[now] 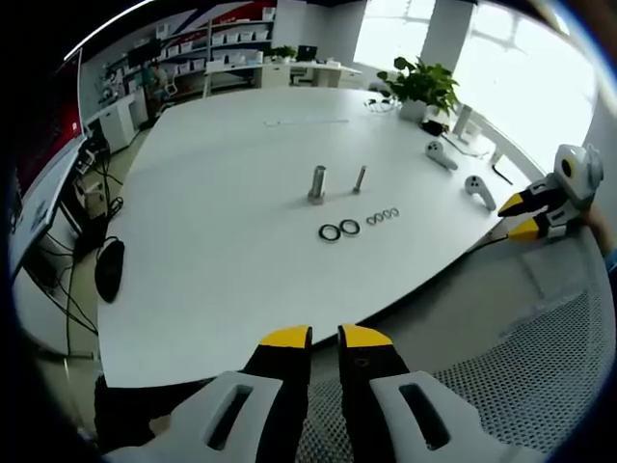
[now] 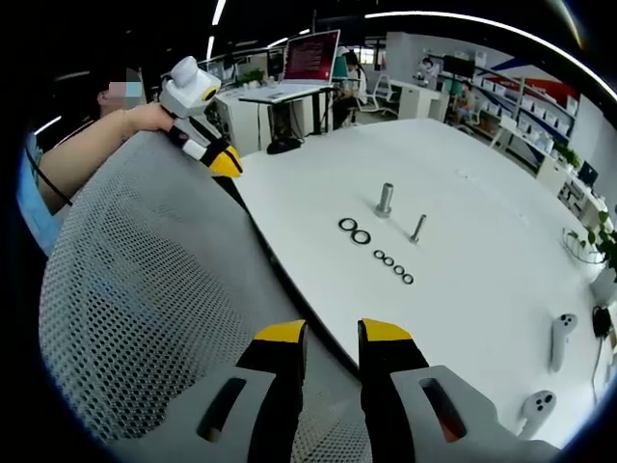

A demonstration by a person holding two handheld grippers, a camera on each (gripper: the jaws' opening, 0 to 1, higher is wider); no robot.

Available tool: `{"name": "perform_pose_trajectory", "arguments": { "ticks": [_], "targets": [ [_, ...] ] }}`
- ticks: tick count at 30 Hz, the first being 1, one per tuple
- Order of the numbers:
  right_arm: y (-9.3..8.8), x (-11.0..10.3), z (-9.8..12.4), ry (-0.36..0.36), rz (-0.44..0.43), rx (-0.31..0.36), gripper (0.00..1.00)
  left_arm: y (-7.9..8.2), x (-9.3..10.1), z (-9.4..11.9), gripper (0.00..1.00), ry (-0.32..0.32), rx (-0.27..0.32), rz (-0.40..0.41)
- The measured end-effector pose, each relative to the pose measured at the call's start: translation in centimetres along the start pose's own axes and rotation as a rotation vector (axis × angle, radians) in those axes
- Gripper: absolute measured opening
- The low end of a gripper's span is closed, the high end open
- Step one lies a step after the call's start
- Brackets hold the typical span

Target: Place the washer onto the threaded stud by aligning its center hole with the stud, sliding it down to the base, and recovering from edge contact or off-axis alignment until the washer reaches the visible bottom stop.

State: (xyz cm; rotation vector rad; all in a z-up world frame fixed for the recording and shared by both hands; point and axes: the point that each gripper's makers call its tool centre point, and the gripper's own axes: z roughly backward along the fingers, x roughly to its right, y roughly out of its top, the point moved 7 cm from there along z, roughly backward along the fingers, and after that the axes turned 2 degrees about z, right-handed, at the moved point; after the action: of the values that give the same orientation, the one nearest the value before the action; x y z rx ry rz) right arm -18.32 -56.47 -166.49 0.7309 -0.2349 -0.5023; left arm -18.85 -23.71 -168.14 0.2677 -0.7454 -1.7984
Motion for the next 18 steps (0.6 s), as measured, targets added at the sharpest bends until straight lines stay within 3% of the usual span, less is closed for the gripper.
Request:
{"name": "perform_pose_trajectory", "arguments": {
  "ticks": [10, 18],
  "targets": [
    [0.02, 0.05, 0.04, -0.005, -0.005, 0.006, 0.23, -0.06, 0.1, 0.0, 0.08, -0.001, -0.002, -0.009],
    [-0.09, 0.23, 0.11, -0.017, -0.026, 0.005, 0.23, 0.37, 0.52, 0.13, 0.08, -0.032, 0.029, -0.021]
  ]
}}
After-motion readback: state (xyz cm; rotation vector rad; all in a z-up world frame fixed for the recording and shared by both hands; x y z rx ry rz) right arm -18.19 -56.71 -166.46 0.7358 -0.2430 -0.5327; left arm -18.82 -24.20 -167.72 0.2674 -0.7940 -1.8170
